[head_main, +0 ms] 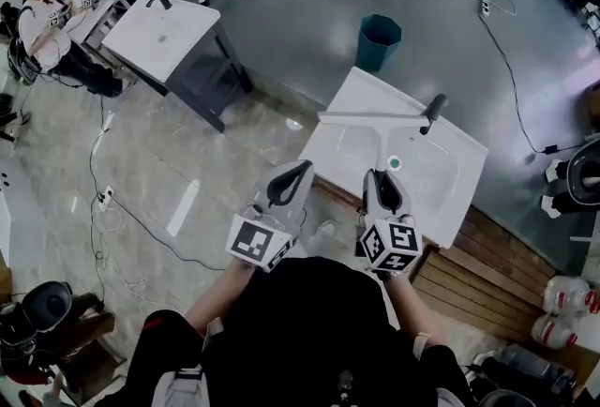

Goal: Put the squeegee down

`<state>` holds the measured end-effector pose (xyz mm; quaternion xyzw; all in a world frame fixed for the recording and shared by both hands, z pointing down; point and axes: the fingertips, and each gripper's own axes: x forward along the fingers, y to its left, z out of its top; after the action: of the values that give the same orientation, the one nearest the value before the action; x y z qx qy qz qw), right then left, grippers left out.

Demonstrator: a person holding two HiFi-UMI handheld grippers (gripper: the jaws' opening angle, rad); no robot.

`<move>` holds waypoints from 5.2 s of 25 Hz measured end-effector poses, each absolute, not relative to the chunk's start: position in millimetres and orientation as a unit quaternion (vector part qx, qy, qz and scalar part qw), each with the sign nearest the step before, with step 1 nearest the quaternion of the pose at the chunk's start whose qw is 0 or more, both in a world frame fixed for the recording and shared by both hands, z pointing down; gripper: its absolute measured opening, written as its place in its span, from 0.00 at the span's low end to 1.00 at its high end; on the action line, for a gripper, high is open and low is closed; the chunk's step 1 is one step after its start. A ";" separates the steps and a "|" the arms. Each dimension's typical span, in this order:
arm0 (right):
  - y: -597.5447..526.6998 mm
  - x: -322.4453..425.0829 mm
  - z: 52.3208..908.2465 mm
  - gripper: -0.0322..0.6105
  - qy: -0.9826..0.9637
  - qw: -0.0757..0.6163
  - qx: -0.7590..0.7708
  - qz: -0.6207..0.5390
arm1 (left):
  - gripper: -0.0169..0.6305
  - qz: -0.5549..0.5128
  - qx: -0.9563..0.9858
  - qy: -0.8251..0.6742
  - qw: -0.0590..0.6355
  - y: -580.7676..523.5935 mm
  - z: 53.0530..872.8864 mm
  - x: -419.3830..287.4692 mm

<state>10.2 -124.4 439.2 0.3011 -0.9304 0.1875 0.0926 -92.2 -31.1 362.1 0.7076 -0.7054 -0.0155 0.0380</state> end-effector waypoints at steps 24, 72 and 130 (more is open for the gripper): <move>-197.3 -39.6 487.4 0.20 -0.885 0.158 0.380 0.220 | 0.03 -0.016 0.768 -0.634 0.084 -145.7 394.0 -158.9; -311.5 -121.5 676.7 0.20 -0.735 0.310 0.523 0.302 | 0.03 -0.019 0.856 -0.489 0.168 -272.5 471.3 -233.5; -271.2 -78.9 690.8 0.08 -0.755 0.278 0.487 0.340 | 0.03 0.007 0.849 -0.504 0.161 -231.6 477.9 -176.8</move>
<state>-78.9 -271.2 690.8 0.4871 -0.7551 0.3397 0.2777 -176.8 -231.6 477.9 0.8487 -0.5038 0.0068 0.1610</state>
